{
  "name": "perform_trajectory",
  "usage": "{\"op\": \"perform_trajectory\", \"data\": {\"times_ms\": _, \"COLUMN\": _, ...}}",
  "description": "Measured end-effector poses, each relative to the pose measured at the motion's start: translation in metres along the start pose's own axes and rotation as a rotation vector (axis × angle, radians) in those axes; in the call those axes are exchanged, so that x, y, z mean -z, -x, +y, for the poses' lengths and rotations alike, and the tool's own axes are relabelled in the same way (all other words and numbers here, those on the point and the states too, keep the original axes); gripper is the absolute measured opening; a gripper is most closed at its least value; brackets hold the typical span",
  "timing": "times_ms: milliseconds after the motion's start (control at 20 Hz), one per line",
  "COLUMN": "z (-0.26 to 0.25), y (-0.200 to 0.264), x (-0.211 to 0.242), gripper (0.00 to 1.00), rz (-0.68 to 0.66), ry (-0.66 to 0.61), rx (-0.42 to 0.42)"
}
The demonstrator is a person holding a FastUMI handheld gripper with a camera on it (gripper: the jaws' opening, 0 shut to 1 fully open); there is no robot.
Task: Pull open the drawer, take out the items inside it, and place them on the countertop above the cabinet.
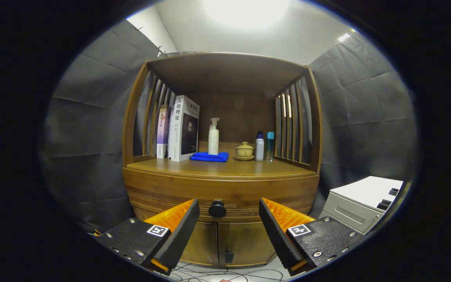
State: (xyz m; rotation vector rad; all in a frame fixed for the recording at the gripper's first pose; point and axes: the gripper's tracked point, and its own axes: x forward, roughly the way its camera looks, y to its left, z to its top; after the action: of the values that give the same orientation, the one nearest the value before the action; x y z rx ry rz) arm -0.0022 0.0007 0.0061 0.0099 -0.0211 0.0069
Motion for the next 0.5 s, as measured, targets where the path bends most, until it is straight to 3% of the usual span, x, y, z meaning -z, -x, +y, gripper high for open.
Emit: {"op": "perform_trajectory", "data": {"times_ms": 500, "z": -0.0025, "y": 0.001, "x": -0.0046, "gripper": 0.95, "rz": -0.015, "ry": -0.012, "rx": 0.005}}
